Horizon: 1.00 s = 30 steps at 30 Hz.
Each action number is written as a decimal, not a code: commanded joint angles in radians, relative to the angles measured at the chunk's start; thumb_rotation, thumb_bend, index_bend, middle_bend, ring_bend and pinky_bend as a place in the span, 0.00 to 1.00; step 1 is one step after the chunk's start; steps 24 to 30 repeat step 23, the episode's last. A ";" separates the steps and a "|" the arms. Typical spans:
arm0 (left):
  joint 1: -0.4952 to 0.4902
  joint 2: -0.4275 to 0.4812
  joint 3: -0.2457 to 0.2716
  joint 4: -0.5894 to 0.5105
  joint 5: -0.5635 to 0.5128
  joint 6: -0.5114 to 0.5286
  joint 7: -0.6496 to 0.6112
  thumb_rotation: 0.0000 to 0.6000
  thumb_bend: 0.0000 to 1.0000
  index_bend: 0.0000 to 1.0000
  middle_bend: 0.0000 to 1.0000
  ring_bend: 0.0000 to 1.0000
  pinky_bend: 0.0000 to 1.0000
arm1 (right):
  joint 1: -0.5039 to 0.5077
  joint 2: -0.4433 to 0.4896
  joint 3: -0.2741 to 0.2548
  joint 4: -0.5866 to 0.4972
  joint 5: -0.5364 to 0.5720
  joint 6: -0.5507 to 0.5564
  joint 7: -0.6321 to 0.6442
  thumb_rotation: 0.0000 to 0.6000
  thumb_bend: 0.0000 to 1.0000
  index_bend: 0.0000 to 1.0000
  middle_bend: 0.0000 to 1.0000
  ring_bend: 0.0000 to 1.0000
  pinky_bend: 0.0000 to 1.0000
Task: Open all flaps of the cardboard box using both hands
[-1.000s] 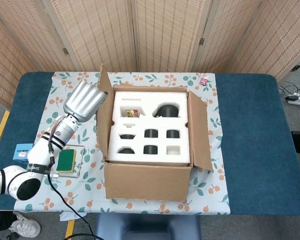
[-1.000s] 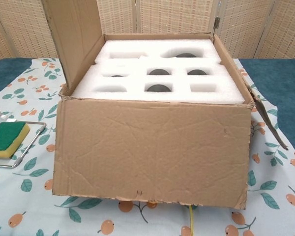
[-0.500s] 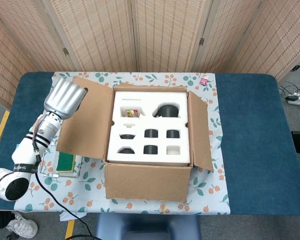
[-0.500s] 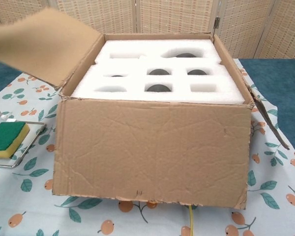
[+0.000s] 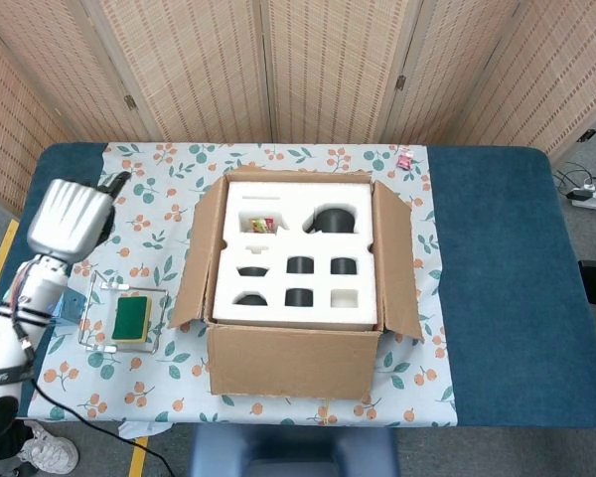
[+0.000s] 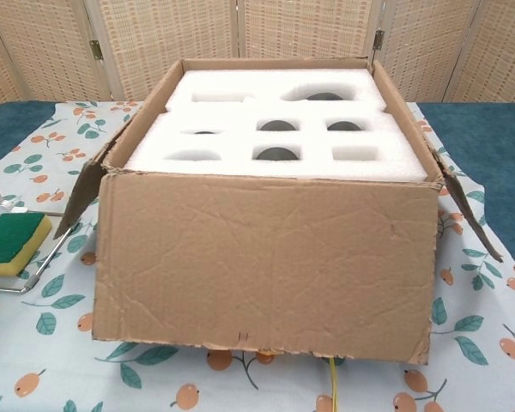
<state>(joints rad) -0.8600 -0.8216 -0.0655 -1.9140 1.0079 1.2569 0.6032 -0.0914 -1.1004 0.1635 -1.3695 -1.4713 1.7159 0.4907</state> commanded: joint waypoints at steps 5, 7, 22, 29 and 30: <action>0.498 -0.146 0.185 0.010 0.224 0.432 -0.304 1.00 0.60 0.02 0.10 0.00 0.00 | 0.024 0.015 -0.041 -0.106 0.006 -0.093 -0.225 0.40 0.34 0.15 0.00 0.00 0.00; 0.565 -0.184 0.209 0.091 0.260 0.449 -0.414 1.00 0.60 0.05 0.10 0.01 0.00 | 0.035 0.013 -0.048 -0.126 0.008 -0.115 -0.298 0.41 0.34 0.15 0.00 0.00 0.00; 0.741 -0.352 0.191 0.381 0.408 0.506 -0.560 1.00 0.60 0.08 0.10 0.03 0.00 | 0.042 0.012 -0.113 -0.256 -0.076 -0.126 -0.475 0.47 0.34 0.15 0.00 0.00 0.00; 0.745 -0.350 0.187 0.380 0.411 0.506 -0.561 1.00 0.60 0.08 0.10 0.03 0.00 | 0.041 0.012 -0.115 -0.259 -0.082 -0.123 -0.477 0.47 0.34 0.15 0.00 0.00 0.00; 0.745 -0.350 0.187 0.380 0.411 0.506 -0.561 1.00 0.60 0.08 0.10 0.03 0.00 | 0.041 0.012 -0.115 -0.259 -0.082 -0.123 -0.477 0.47 0.34 0.15 0.00 0.00 0.00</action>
